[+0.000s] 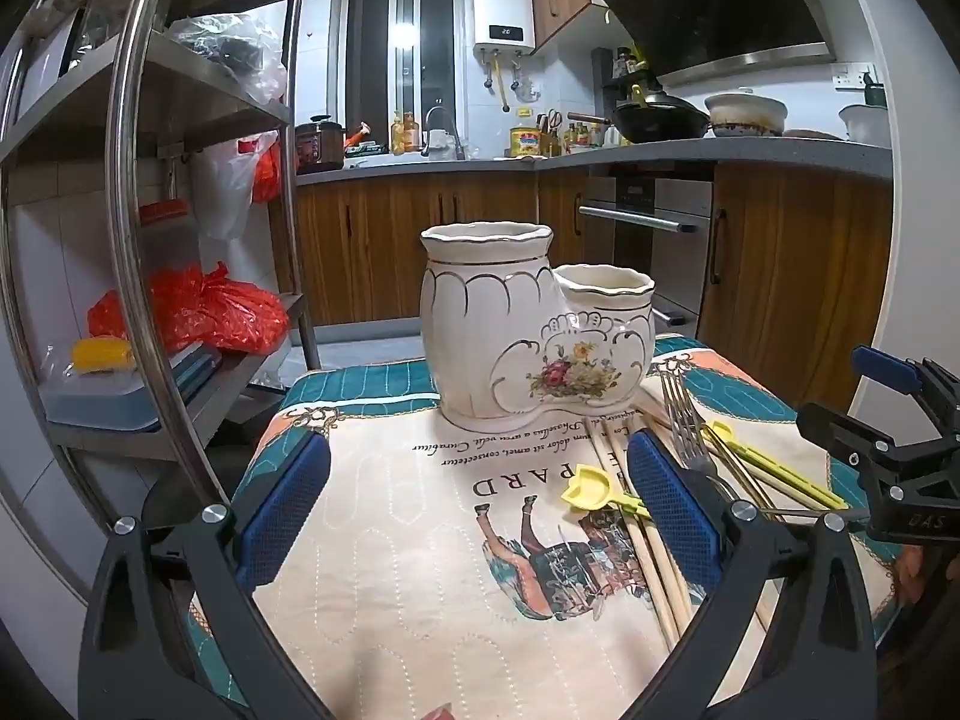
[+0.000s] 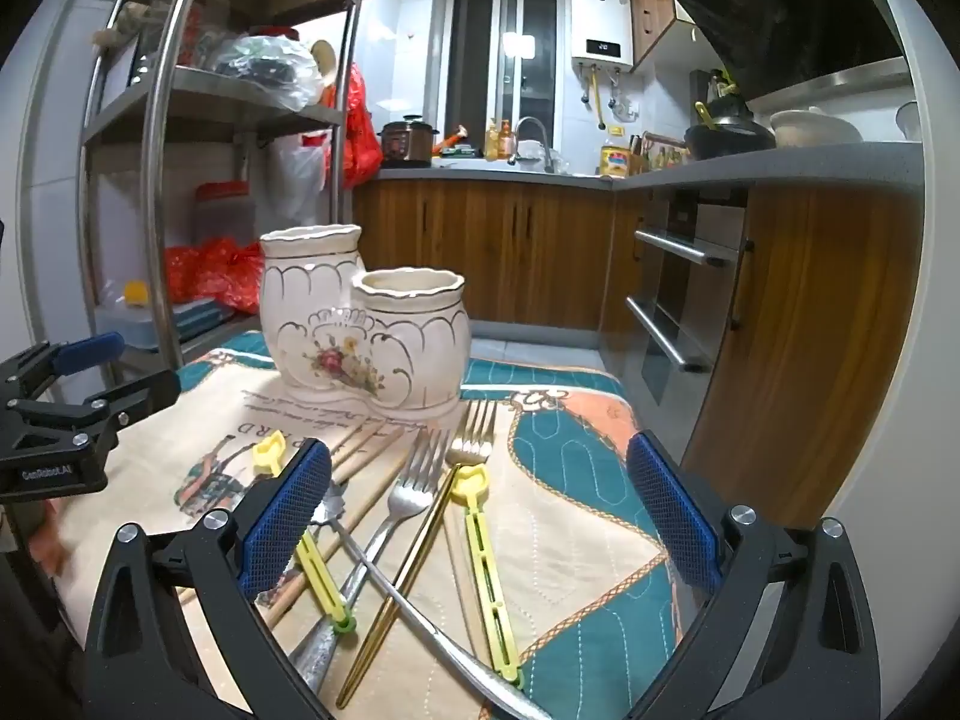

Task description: Organize utensils

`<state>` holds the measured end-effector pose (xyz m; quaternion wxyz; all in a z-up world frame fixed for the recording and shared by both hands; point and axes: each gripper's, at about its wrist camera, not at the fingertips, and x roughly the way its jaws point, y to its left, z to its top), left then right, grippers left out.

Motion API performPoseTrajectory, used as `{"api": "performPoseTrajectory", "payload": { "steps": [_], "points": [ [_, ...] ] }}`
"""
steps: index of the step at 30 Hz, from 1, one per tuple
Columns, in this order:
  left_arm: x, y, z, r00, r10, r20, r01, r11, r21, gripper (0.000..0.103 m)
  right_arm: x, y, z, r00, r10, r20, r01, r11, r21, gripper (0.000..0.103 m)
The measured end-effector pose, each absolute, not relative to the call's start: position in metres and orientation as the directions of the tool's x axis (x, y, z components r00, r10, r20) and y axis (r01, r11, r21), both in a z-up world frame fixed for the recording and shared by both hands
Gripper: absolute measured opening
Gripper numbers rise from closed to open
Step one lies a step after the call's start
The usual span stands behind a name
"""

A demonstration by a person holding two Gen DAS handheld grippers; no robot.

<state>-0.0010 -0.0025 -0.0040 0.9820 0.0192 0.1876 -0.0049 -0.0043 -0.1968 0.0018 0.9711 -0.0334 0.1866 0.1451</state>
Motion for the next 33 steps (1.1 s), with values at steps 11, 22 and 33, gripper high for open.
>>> {"api": "performPoseTrajectory", "payload": {
  "steps": [11,22,33],
  "points": [
    [-0.0059,-0.0062,-0.0060,0.930,-0.004,-0.368,0.020,0.999,0.037,0.098,-0.0046,-0.1972,0.0021,0.889,0.268,-0.371,-0.294,0.956,-0.015,0.098],
    [-0.0012,-0.0010,-0.0039,0.928,-0.005,-0.372,0.019,0.999,0.034,0.098,-0.0048,-0.1975,0.0024,0.889,0.268,-0.370,-0.294,0.956,-0.016,0.098],
    [-0.0012,-0.0021,-0.0047,0.928,-0.004,-0.373,0.019,0.999,0.035,0.098,-0.0046,-0.1976,0.0022,0.890,0.267,-0.370,-0.294,0.956,-0.017,0.098]
  ]
}}
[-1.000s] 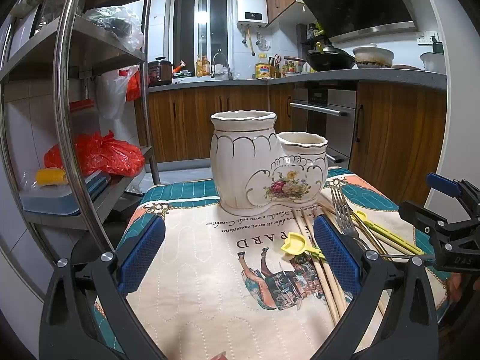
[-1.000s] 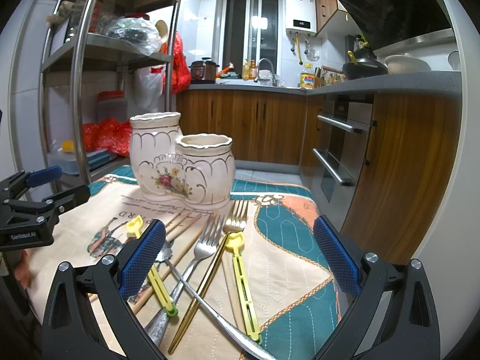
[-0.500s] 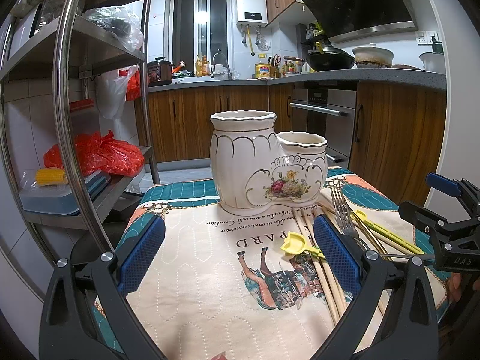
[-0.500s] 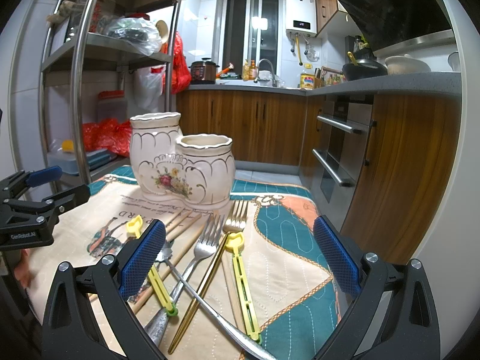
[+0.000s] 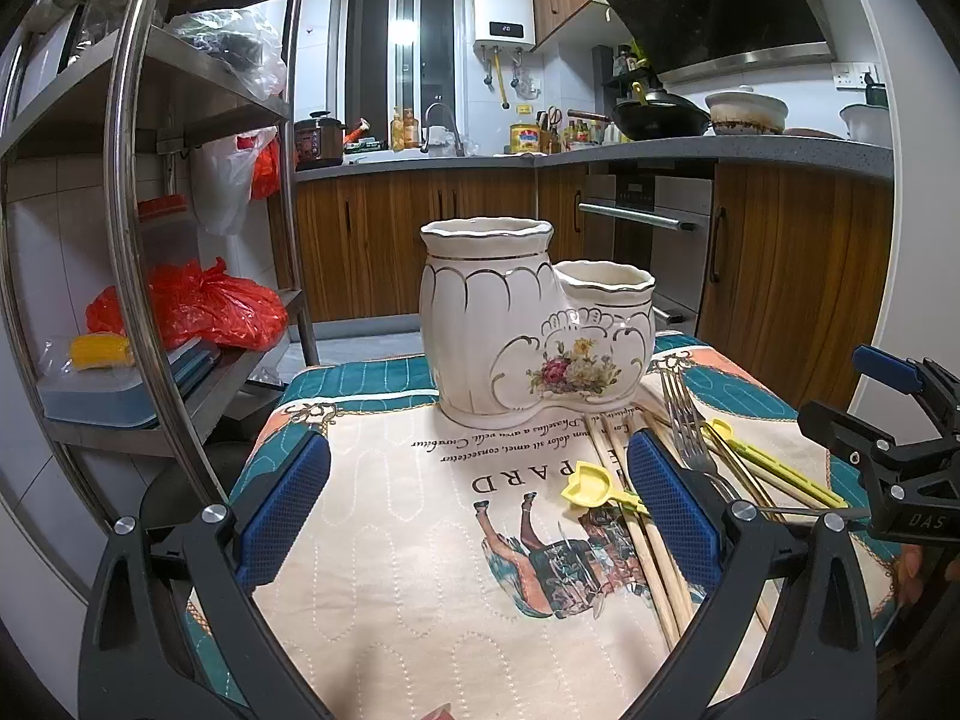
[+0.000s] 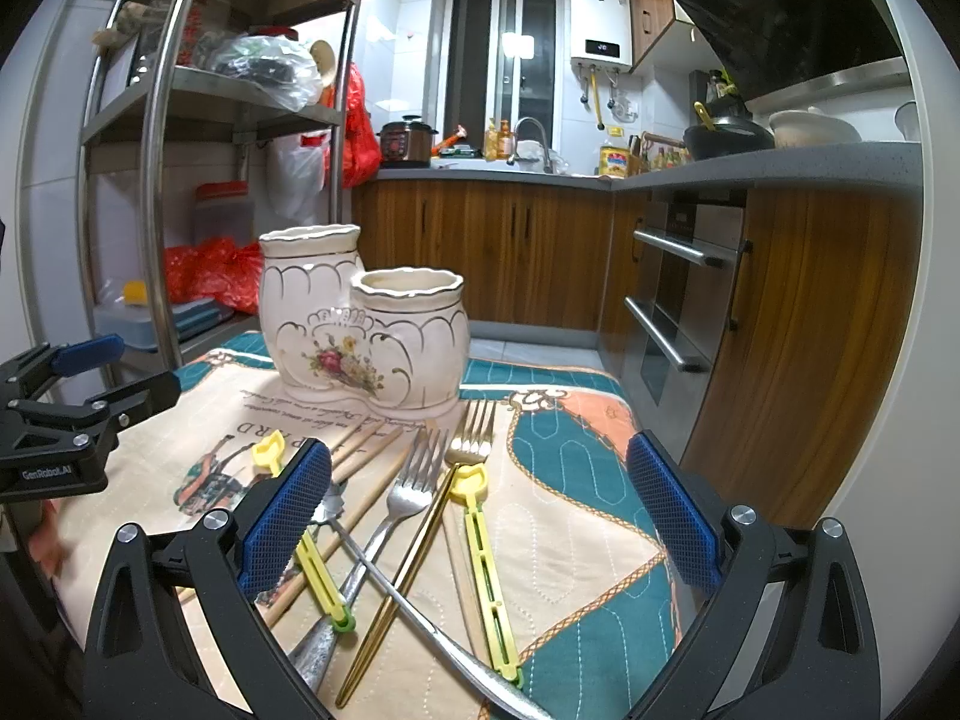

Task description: Organize utensils

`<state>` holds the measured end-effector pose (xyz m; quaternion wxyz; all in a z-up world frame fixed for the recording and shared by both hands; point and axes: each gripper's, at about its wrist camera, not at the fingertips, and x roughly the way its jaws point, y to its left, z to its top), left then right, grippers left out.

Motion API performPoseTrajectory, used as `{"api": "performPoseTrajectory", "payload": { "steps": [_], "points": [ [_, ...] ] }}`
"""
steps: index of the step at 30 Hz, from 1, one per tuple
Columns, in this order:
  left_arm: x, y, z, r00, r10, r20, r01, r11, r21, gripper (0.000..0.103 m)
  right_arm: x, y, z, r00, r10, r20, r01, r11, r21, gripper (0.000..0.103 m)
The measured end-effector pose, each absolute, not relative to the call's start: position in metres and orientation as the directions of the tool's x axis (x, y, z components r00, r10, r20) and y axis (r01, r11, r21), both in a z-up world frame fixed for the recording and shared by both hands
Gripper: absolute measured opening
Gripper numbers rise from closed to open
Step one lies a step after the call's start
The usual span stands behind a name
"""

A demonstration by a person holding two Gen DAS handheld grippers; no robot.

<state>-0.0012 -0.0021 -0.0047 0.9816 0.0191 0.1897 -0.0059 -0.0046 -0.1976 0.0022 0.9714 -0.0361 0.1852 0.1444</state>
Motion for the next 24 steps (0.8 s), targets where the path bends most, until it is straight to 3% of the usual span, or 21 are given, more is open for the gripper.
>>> {"api": "performPoseTrajectory", "payload": {
  "steps": [24],
  "points": [
    [0.008,0.000,-0.009,0.900,0.006,-0.436,-0.003,1.000,0.008,0.098,-0.002,-0.205,0.003,0.887,0.276,-0.370,-0.287,0.957,0.027,0.098]
  ]
}}
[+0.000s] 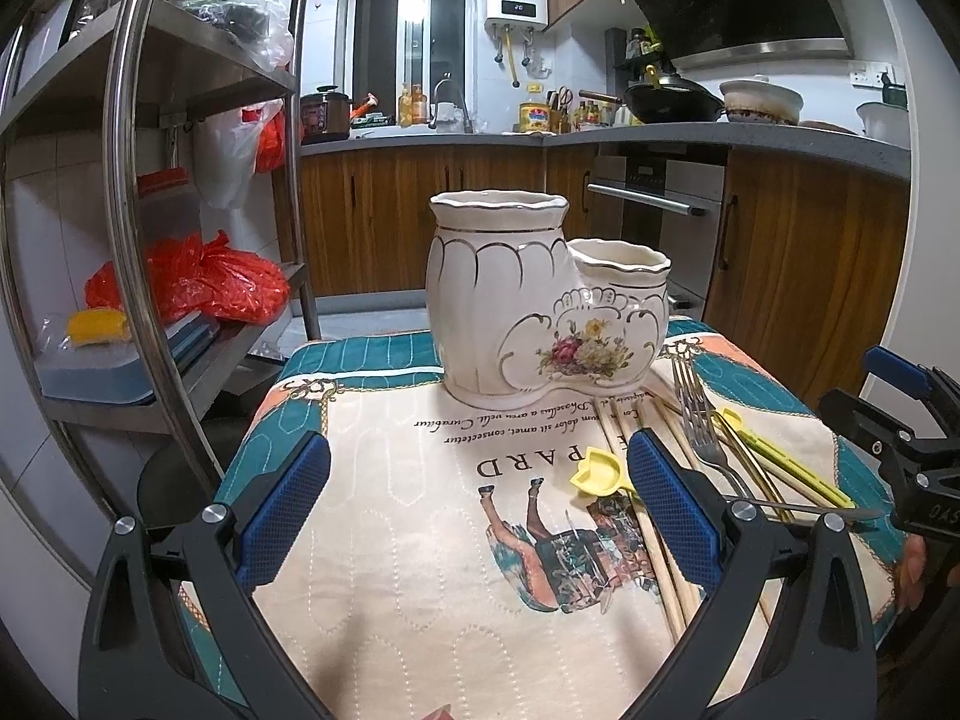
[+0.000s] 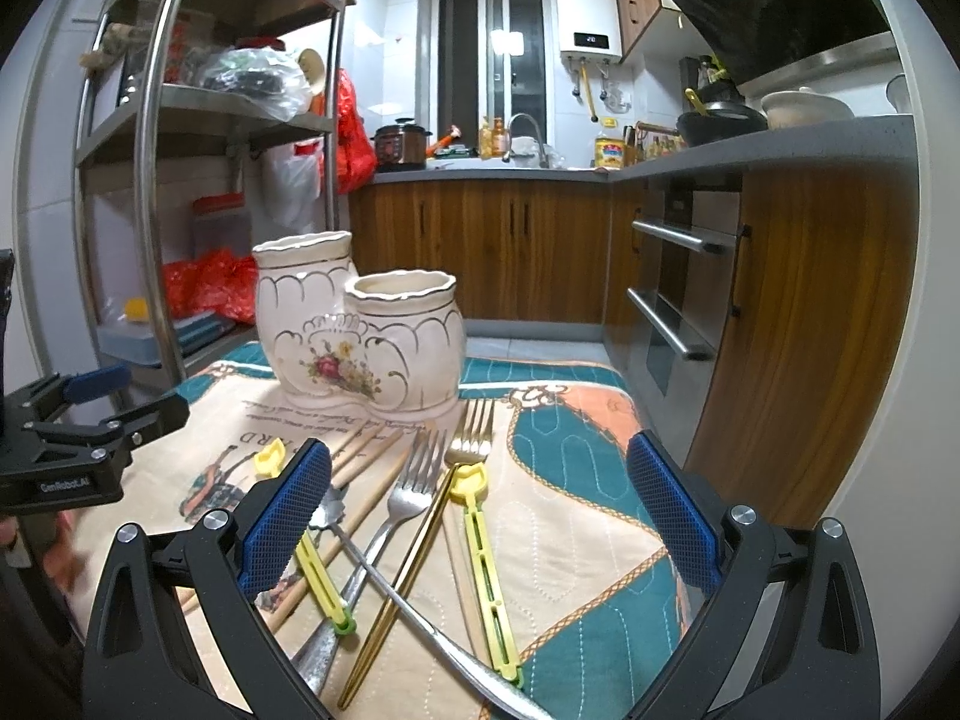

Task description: Organize utensils

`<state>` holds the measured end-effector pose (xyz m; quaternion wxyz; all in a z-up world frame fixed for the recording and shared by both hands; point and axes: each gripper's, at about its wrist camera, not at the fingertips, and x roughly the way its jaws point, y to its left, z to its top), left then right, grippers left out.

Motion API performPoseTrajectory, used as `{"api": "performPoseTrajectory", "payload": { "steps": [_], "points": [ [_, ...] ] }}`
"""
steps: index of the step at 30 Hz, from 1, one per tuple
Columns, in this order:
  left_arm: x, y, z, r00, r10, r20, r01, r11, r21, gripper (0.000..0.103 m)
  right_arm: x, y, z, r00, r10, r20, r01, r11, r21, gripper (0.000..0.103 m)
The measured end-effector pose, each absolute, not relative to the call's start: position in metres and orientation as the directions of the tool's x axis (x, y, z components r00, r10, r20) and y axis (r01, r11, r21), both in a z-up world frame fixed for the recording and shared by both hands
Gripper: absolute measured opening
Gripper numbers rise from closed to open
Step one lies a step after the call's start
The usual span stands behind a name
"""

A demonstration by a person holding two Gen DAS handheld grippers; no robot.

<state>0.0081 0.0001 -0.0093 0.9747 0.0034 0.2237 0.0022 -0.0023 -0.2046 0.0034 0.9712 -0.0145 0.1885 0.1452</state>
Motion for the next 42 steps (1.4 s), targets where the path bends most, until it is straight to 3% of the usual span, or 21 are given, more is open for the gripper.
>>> {"api": "performPoseTrajectory", "payload": {
  "steps": [20,29,35,42],
  "points": [
    [0.026,0.008,0.002,0.856,0.000,-0.517,0.018,0.999,0.031,0.098,0.020,-0.211,0.004,0.821,0.322,-0.472,-0.320,0.943,0.086,0.098],
    [0.048,0.019,0.010,0.746,-0.081,-0.660,0.039,0.996,-0.079,0.097,0.034,-0.225,0.003,0.759,0.271,-0.592,-0.327,0.945,0.013,0.098],
    [0.048,-0.005,-0.005,0.695,-0.069,-0.716,0.109,0.994,0.009,0.097,0.038,-0.220,0.000,0.692,0.338,-0.637,-0.398,0.916,0.053,0.098],
    [0.043,0.014,-0.005,0.670,-0.087,-0.738,0.116,0.993,-0.012,0.088,0.031,-0.171,0.004,0.625,0.425,-0.655,-0.556,0.831,0.009,0.096]
  ]
}}
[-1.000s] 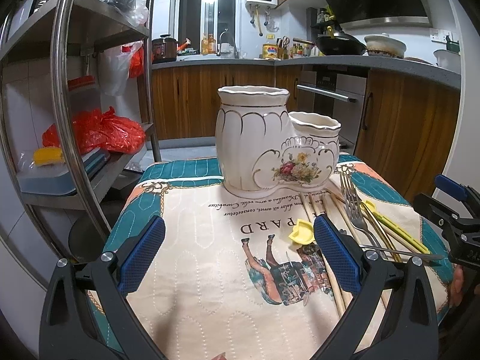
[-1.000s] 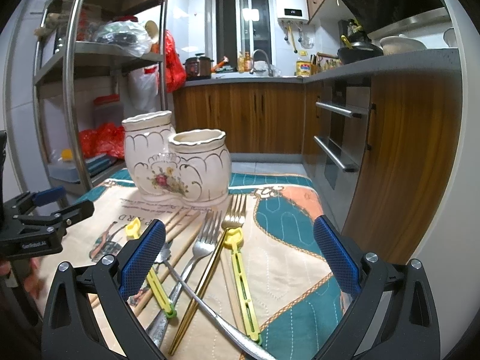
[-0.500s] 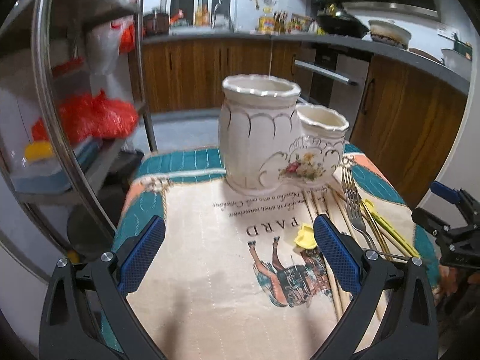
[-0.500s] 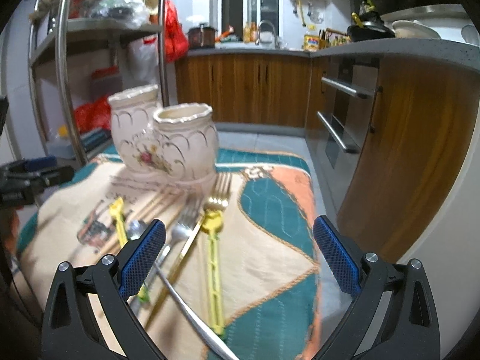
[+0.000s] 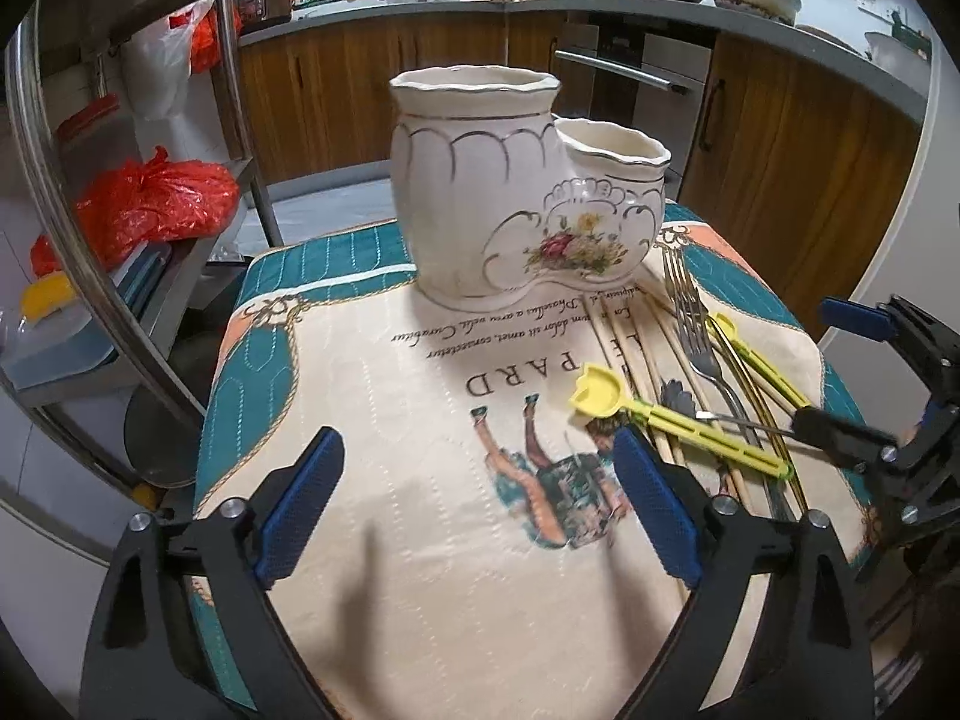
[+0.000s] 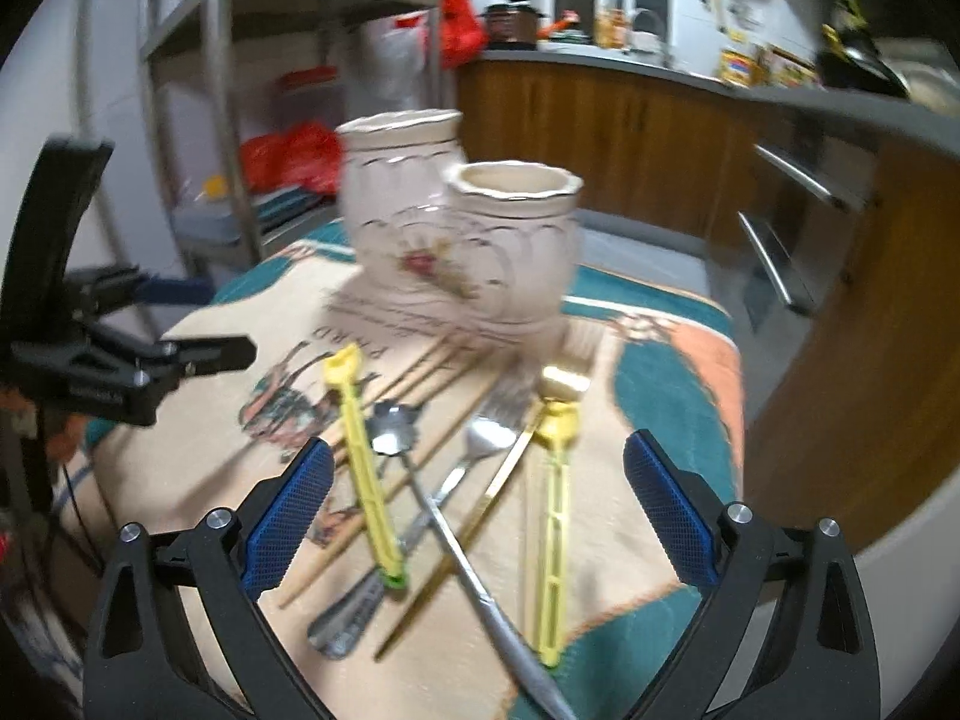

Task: Organize utensils
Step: 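Grasp the yellow spoon with the right tool while the left tool grasps a wooden chopstick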

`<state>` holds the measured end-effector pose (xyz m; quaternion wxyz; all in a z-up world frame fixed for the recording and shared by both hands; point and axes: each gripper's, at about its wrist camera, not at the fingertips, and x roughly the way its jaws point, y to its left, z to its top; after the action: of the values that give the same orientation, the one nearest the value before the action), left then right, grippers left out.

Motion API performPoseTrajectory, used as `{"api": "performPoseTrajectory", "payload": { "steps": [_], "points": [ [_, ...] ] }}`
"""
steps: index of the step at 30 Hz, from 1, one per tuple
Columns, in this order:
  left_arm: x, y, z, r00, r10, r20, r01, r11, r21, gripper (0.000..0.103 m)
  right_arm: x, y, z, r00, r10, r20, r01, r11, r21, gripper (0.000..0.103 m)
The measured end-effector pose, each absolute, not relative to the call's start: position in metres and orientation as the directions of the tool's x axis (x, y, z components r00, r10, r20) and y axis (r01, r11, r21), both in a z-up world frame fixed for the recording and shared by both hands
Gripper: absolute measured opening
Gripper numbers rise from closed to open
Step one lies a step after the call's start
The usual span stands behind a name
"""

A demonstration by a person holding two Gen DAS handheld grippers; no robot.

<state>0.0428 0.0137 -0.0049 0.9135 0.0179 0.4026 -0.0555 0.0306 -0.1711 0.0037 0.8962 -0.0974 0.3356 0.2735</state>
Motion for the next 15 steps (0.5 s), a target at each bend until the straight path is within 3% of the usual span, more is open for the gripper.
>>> {"api": "performPoseTrajectory", "payload": {
  "steps": [2,7,11,13,15],
  "points": [
    [0.041,0.017,-0.004,0.663,-0.099,-0.742,0.126,0.992,-0.020,0.083,0.031,-0.168,0.003,0.620,0.430,-0.657,-0.562,0.827,0.010,0.095],
    [0.042,0.024,-0.008,0.657,-0.084,-0.750,0.110,0.994,-0.015,0.083,0.036,-0.149,0.002,0.568,0.453,-0.687,-0.605,0.796,0.024,0.060],
    [0.041,0.029,-0.008,0.661,-0.096,-0.744,0.111,0.993,-0.030,0.083,0.031,-0.127,-0.002,0.517,0.471,-0.715,-0.688,0.725,-0.020,0.047],
    [0.040,0.030,-0.008,0.660,-0.103,-0.745,0.116,0.993,-0.034,0.083,0.032,-0.117,-0.005,0.500,0.452,-0.738,-0.706,0.707,-0.045,0.034],
    [0.040,0.031,-0.008,0.659,-0.114,-0.744,0.122,0.992,-0.044,0.083,0.037,-0.112,-0.007,0.483,0.441,-0.757,-0.713,0.700,-0.046,0.030]
  ]
}}
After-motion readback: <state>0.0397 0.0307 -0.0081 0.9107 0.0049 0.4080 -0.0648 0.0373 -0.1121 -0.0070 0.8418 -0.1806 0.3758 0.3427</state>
